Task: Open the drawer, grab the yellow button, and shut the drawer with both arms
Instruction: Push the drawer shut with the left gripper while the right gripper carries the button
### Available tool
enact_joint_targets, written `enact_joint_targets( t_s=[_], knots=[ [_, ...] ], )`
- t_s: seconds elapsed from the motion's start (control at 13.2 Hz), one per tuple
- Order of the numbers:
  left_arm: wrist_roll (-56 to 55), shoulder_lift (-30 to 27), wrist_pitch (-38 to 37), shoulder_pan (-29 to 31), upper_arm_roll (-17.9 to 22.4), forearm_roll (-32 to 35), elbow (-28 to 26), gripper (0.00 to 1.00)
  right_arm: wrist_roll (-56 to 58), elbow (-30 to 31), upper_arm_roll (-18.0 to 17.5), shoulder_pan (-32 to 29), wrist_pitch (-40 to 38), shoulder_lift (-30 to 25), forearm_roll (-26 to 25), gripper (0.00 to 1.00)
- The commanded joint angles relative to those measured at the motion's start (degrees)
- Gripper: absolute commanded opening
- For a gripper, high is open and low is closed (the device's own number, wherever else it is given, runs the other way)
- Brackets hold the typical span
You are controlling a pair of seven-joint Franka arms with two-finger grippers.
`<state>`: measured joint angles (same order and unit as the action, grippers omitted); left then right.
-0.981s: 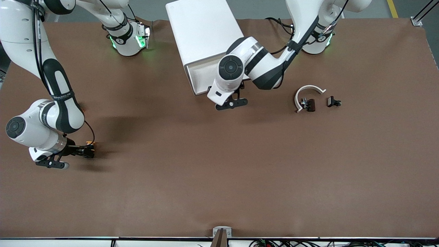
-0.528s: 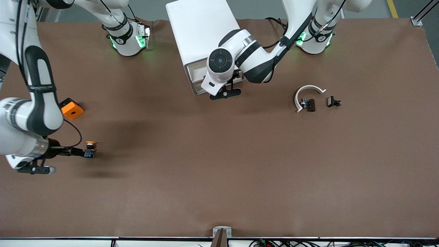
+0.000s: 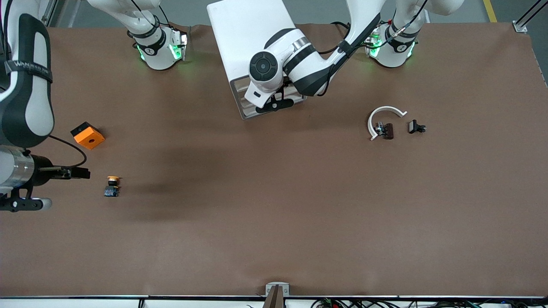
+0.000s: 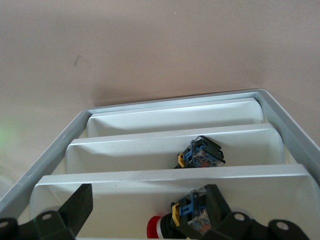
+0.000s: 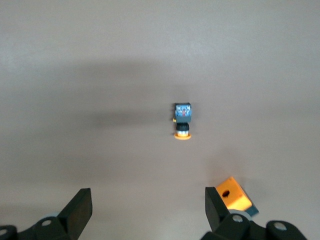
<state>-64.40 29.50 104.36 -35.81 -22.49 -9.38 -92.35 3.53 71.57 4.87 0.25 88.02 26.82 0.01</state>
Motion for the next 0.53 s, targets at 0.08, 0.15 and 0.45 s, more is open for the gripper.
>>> enact_joint_targets(
  t_s=[0.08, 0.15, 0.45],
  knots=[
    [-2.4, 0.4, -0.6, -1.0, -0.7, -2.0, 0.1, 1.0, -0.9, -4.1, 0.4, -0.2, -6.1, -3.7, -1.0, 1.0],
    [-2.4, 0.4, -1.0, -1.1, -0.7, -2.3, 0.1, 1.0, -0.9, -5.3, 0.5, -0.3, -7.6, -4.6, -1.1, 1.0],
    [-1.8, 0.0, -1.5, 1.2, 0.1, -2.0, 0.8, 1.0, -1.6, -6.1, -0.1, -0.2, -8.1, -7.2, 0.0, 1.0]
  ],
)
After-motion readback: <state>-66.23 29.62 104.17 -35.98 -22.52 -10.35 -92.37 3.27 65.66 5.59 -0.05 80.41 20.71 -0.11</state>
